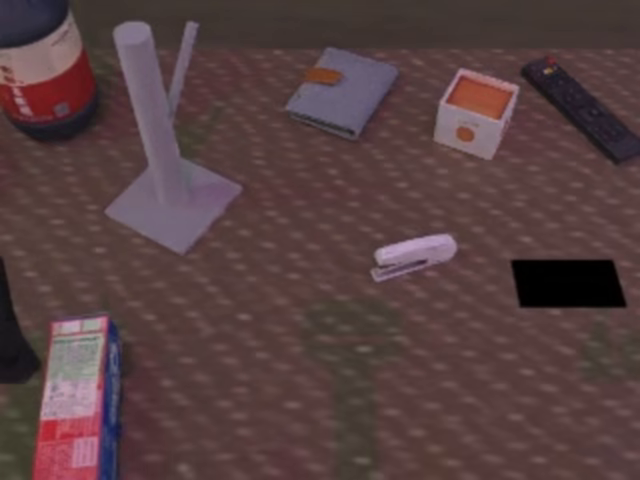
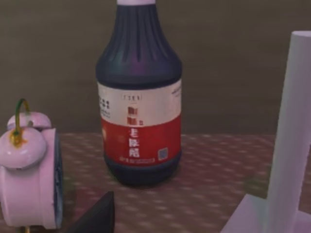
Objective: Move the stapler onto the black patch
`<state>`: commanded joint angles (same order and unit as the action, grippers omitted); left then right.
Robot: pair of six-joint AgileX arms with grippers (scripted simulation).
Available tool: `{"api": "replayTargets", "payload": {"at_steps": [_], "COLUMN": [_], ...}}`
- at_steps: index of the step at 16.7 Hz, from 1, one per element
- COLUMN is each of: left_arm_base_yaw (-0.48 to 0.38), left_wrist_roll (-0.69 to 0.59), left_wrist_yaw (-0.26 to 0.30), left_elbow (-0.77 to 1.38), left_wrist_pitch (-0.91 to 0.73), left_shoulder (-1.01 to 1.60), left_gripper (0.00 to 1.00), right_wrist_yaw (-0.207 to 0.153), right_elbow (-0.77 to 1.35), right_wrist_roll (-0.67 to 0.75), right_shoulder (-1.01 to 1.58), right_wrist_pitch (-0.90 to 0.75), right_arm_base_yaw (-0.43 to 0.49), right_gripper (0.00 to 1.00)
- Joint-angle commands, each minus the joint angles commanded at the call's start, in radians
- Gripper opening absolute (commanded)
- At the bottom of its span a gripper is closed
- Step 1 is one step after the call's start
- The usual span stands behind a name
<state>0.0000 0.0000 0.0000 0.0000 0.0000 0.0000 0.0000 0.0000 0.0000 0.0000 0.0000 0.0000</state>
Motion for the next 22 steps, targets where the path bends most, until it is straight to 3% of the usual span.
{"api": "replayTargets", "payload": {"at_steps": [5, 9, 22], "left_arm_base_yaw": [0.0, 0.0, 0.0], "left_wrist_roll": [0.0, 0.0, 0.0], "left_wrist_yaw": [0.0, 0.0, 0.0], "left_elbow": [0.0, 0.0, 0.0], "left_wrist_pitch": [0.0, 0.0, 0.0], "left_shoulder": [0.0, 0.0, 0.0], "left_gripper": [1.0, 1.0, 1.0], "right_wrist_yaw": [-0.004, -0.006, -0.002], "right_elbow": [0.058, 0.279, 1.598], "right_wrist_roll": [-0.041, -0.18, -0.902], "right_shoulder": [0.056, 0.273, 1.712], "right_wrist_pitch": [-0.043, -0.192, -1.029], "right_arm_base_yaw": [0.022, 0.087, 0.404], "right_gripper": [1.0, 1.0, 1.0]}}
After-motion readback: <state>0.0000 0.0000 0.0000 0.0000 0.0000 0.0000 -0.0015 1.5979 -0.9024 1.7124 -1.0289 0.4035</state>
